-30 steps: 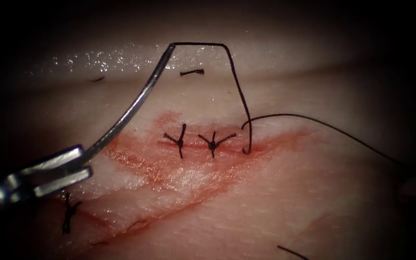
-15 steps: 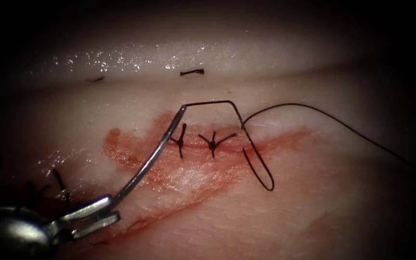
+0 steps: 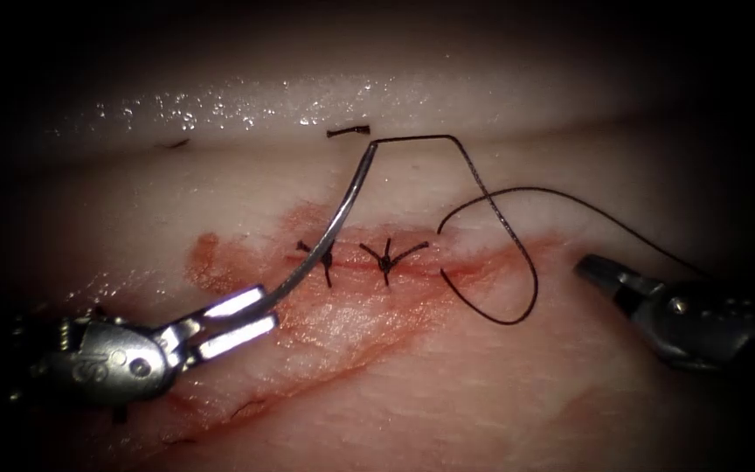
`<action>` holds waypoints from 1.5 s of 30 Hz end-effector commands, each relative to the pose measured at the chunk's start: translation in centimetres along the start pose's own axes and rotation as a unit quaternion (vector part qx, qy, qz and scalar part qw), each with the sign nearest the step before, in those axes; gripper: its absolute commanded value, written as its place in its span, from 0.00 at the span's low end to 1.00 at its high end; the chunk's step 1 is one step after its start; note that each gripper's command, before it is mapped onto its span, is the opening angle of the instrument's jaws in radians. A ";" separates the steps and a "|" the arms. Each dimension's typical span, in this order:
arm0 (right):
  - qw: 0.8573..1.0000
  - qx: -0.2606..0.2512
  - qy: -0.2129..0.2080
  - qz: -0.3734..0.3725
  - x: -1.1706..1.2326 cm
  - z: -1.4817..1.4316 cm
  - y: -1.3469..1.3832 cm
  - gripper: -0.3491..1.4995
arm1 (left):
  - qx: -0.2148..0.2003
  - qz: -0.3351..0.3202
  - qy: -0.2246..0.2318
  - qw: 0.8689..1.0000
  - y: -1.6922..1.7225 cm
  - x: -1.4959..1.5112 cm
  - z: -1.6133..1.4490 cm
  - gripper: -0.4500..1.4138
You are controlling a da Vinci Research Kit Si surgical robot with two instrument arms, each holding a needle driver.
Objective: Wound Closure
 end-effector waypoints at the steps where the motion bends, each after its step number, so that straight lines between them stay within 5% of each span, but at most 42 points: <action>1: 0.999 0.036 0.013 0.004 -0.10 0.18 -0.04 0.00 | 0.004 0.000 -0.001 1.000 0.02 -0.05 0.10 0.00; 9: 0.986 0.145 0.075 -0.018 -0.44 0.02 -0.01 0.00 | 0.080 0.053 -0.012 0.995 -0.01 -0.08 0.22 0.00; 13: 0.961 0.221 0.159 0.040 -0.53 -0.05 0.01 0.00 | 0.103 0.061 -0.015 0.993 -0.02 -0.09 0.24 0.00; 19: 0.925 0.297 0.206 0.113 -0.50 -0.04 -0.06 0.00 | 0.144 0.081 -0.030 0.986 0.09 -0.12 0.29 0.00; 23: 0.913 0.286 0.243 0.161 -0.47 0.03 -0.10 0.00 | 0.156 0.098 -0.033 0.982 0.21 -0.20 0.41 0.00; 33: 0.916 0.270 0.233 0.186 -0.23 0.27 -0.37 0.00 | 0.156 0.135 -0.020 0.978 0.57 -0.56 0.70 0.00; 40: 0.929 0.238 0.227 0.167 0.04 0.42 -0.30 0.00 | 0.137 0.153 -0.025 0.978 0.61 -0.57 0.74 0.00; 43: 0.930 0.235 0.226 0.170 0.11 0.45 -0.29 0.20 | 0.134 0.153 -0.026 0.979 0.62 -0.57 0.74 0.00; 45: 0.930 0.234 0.226 0.169 0.12 0.47 -0.28 0.22 | 0.133 0.153 -0.026 0.979 0.62 -0.57 0.73 0.00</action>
